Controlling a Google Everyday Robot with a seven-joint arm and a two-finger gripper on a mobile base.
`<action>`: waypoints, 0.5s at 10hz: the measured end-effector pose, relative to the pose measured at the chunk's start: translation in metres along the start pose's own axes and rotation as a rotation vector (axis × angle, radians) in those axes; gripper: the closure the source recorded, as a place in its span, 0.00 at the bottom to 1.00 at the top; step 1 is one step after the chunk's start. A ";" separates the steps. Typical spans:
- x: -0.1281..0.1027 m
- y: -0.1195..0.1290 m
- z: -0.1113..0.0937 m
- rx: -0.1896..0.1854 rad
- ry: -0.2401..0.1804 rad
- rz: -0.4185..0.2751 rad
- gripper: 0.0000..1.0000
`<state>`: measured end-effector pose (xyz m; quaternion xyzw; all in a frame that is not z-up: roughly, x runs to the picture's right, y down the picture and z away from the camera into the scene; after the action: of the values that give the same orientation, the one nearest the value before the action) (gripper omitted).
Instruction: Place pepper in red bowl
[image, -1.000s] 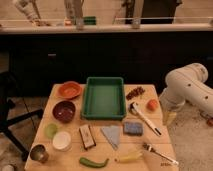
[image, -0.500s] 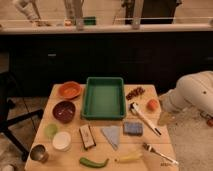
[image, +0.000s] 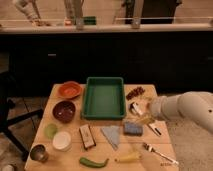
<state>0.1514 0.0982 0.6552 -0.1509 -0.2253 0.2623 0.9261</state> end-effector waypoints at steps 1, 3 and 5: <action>-0.016 0.006 0.006 0.000 -0.009 -0.016 0.20; -0.052 0.026 0.023 0.002 -0.007 -0.055 0.20; -0.083 0.049 0.035 0.016 0.036 -0.129 0.20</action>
<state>0.0506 0.0977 0.6374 -0.1334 -0.2156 0.2014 0.9461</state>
